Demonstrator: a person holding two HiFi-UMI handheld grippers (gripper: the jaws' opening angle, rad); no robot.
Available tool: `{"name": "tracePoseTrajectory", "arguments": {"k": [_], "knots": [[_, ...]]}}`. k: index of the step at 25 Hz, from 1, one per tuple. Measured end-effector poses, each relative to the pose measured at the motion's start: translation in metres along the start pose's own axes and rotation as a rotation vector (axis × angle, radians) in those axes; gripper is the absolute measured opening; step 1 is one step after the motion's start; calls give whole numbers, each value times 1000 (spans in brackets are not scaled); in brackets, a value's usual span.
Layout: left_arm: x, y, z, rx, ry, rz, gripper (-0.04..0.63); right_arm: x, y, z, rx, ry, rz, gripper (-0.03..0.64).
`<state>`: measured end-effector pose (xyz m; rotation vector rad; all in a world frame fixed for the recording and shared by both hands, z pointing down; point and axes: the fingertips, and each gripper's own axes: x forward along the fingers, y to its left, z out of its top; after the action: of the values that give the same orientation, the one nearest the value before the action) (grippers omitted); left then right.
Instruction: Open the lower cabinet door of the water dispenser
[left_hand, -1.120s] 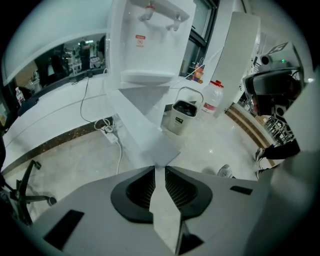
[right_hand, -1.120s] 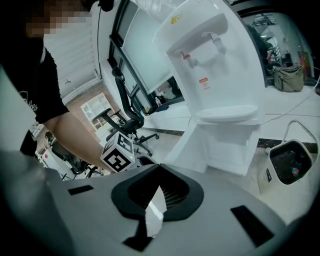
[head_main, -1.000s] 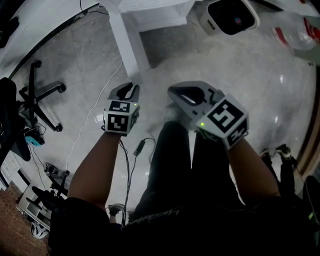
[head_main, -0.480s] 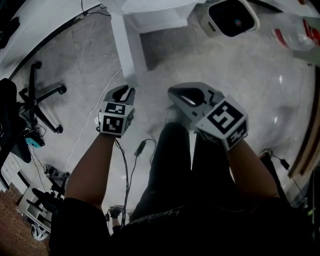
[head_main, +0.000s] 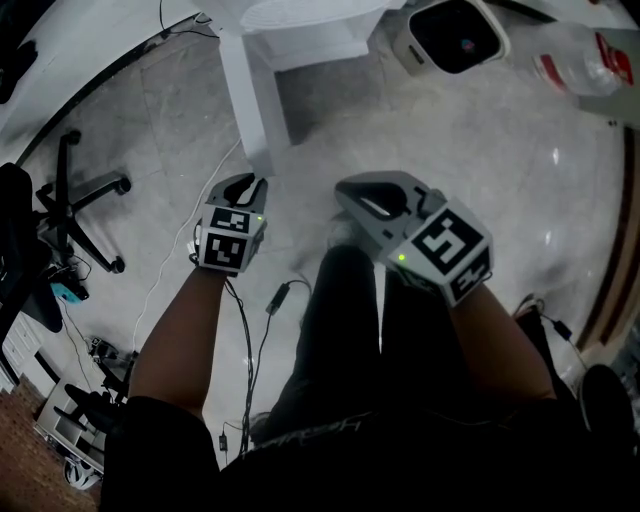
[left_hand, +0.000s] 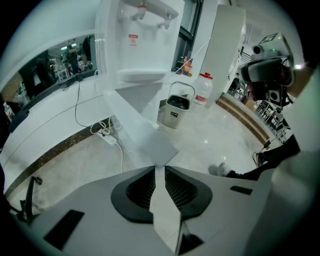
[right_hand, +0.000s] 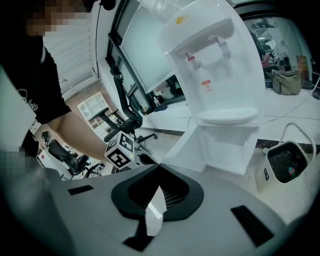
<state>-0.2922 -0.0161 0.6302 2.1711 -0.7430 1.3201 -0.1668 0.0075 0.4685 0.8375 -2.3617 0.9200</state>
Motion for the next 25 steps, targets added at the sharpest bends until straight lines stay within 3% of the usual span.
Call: {"name": "tracePoseTrajectory", "arguments": {"k": [5,8,13,19,25], "knots": [[-16,-13,3,-58,-46,-1,59,-11,6,-7,-27,24,5,12],[-45,-31,15,-111,-118,-46,59,-22,13,2,-44,-7,21,12],[-111,-77,41,-206,-211,-97,46,-63,49,21,-51,-70,112,12],[-241,-159,85,-295,-399,-212,16,-163,136,58,-102,-169,180,12],[-407,-240,121,-229,-667,-253,0,-265,242,83,-206,-227,238,12]]}}
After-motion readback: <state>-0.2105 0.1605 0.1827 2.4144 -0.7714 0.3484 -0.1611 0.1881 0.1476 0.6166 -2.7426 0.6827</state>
